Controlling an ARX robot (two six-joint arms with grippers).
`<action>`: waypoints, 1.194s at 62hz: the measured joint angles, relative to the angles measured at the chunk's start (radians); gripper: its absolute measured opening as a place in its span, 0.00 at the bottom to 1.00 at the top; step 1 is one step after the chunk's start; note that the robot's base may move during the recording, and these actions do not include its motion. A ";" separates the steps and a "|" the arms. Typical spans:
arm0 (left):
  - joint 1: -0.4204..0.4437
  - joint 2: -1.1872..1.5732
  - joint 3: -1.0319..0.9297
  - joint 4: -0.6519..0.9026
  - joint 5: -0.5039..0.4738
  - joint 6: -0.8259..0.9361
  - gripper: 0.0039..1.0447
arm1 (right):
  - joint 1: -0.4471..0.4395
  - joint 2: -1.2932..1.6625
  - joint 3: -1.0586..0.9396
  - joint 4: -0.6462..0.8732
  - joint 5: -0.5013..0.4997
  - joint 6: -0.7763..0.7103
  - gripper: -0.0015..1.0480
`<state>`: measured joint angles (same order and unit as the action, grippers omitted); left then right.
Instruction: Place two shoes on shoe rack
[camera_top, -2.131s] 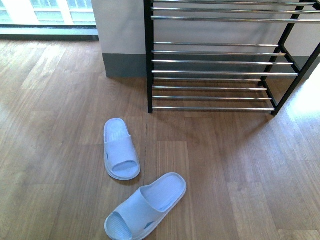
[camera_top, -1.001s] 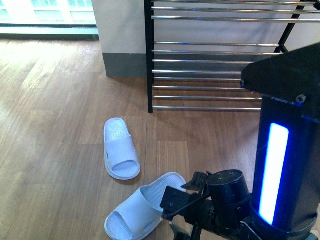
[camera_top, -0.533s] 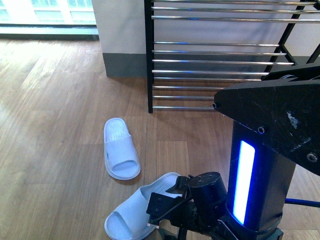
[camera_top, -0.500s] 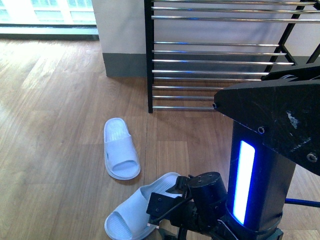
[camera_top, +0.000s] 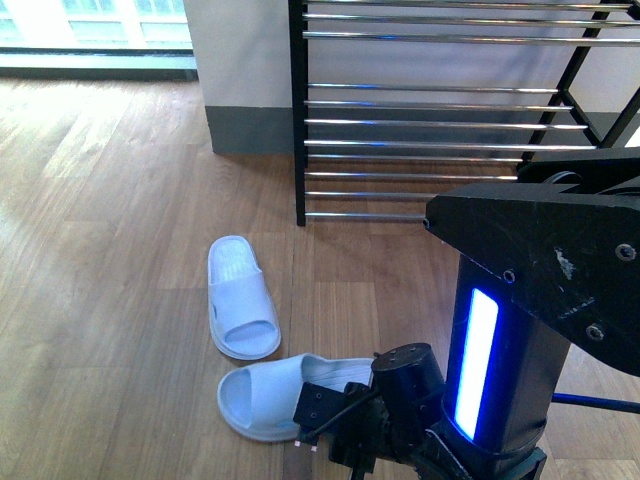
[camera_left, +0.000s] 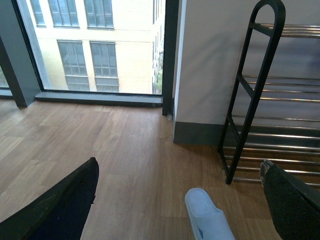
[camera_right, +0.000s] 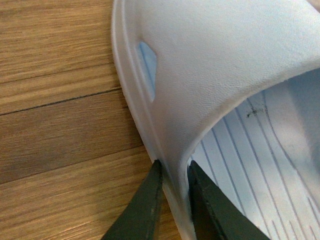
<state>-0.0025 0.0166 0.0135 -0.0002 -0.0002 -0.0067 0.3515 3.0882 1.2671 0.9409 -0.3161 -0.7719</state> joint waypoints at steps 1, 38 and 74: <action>0.000 0.000 0.000 0.000 0.000 0.000 0.91 | -0.002 0.000 -0.002 0.002 -0.002 0.006 0.09; 0.000 0.000 0.000 0.000 0.000 0.000 0.91 | -0.156 -0.391 -0.462 0.256 0.325 0.599 0.02; 0.000 0.000 0.000 0.000 0.000 0.000 0.91 | -0.365 -1.506 -1.069 -0.177 0.470 0.830 0.02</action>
<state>-0.0025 0.0166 0.0135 -0.0006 -0.0002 -0.0071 -0.0139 1.5826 0.1986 0.7639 0.1543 0.0582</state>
